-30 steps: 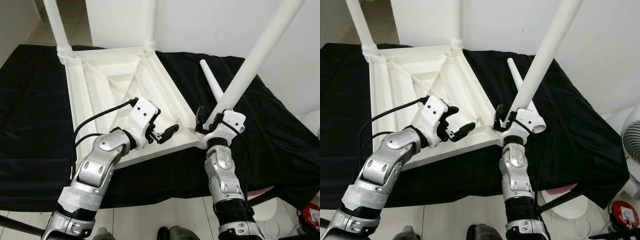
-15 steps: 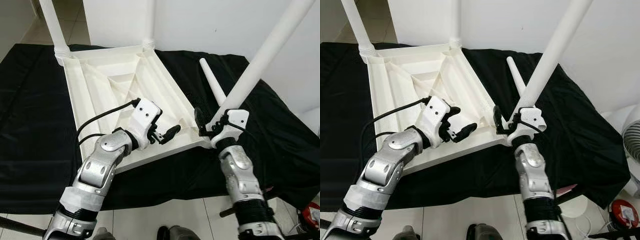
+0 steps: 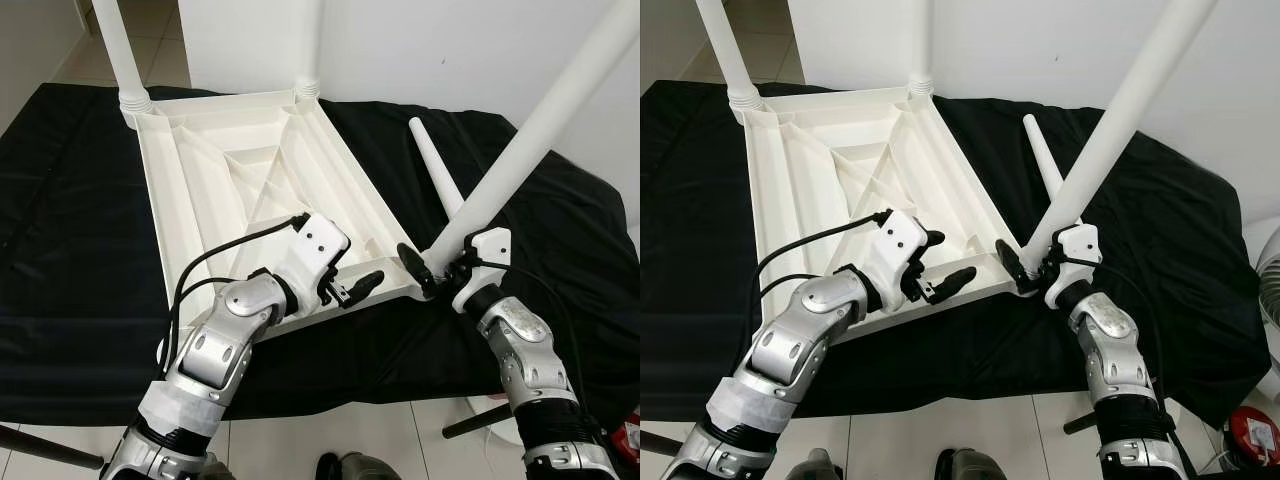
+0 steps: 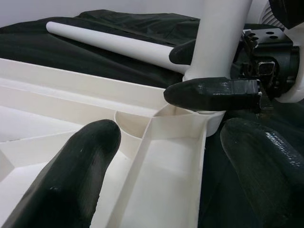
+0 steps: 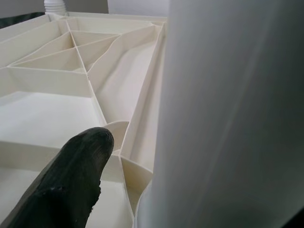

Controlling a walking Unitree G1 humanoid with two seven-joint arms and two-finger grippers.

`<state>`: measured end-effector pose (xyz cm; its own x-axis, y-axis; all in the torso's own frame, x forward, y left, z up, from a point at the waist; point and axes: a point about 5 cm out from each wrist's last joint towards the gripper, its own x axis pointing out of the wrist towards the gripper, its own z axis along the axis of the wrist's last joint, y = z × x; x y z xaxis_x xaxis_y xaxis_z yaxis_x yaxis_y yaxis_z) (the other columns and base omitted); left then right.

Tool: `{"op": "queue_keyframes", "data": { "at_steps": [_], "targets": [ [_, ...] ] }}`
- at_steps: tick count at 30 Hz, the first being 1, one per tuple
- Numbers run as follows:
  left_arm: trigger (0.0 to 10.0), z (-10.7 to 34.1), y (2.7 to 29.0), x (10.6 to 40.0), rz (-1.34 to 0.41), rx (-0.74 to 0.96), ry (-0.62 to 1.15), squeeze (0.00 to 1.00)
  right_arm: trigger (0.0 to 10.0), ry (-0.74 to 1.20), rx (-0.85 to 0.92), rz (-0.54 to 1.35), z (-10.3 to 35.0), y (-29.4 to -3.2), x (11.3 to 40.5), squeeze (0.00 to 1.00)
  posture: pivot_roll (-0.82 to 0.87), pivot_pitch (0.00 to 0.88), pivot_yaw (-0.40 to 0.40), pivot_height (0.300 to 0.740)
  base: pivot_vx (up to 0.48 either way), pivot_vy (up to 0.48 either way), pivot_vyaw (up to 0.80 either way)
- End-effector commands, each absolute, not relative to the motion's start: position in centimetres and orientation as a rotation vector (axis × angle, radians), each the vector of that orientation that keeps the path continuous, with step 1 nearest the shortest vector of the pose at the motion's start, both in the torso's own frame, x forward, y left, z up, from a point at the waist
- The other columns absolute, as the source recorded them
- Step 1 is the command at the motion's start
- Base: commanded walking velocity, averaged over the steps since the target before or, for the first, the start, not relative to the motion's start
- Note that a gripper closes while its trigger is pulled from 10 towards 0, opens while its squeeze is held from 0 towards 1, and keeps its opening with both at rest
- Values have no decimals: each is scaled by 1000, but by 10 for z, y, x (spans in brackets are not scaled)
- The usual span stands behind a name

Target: Building children table

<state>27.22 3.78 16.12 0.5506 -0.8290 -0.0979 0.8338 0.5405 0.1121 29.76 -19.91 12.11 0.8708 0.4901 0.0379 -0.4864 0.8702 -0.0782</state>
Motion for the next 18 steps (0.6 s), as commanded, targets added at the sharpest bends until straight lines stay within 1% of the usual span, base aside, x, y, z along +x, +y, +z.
{"op": "queue_keyframes", "data": {
  "at_steps": [1,3,4,7,8,9,14,18],
  "targets": [
    [10000,161,36,271,-964,159,39,0,10000,-39,-64,536,119,-200,298,0,91,20,-86,740,0,0,0],
    [10000,161,35,271,-973,160,42,0,10000,-39,-90,574,121,-201,299,0,91,20,-83,740,0,0,0],
    [10000,161,35,270,-976,161,41,0,7765,-33,-106,589,122,-201,300,0,91,20,-83,740,0,0,0],
    [10000,161,35,270,-978,162,40,0,7765,-29,-116,600,122,-202,300,0,91,20,-83,740,0,0,0],
    [10000,161,35,271,-978,162,40,0,3176,-26,-120,602,121,-202,301,0,94,19,-83,740,0,0,0],
    [10000,162,36,271,-975,167,38,0,0,-20,-113,601,120,-203,301,0,94,18,-84,740,0,0,0],
    [10000,162,36,271,-970,169,35,0,0,13,-63,597,116,-203,300,0,93,16,-86,740,0,0,0],
    [10000,162,34,272,-962,181,24,0,0,40,37,593,111,-197,296,0,90,12,-87,740,0,0,0]
  ]
}}
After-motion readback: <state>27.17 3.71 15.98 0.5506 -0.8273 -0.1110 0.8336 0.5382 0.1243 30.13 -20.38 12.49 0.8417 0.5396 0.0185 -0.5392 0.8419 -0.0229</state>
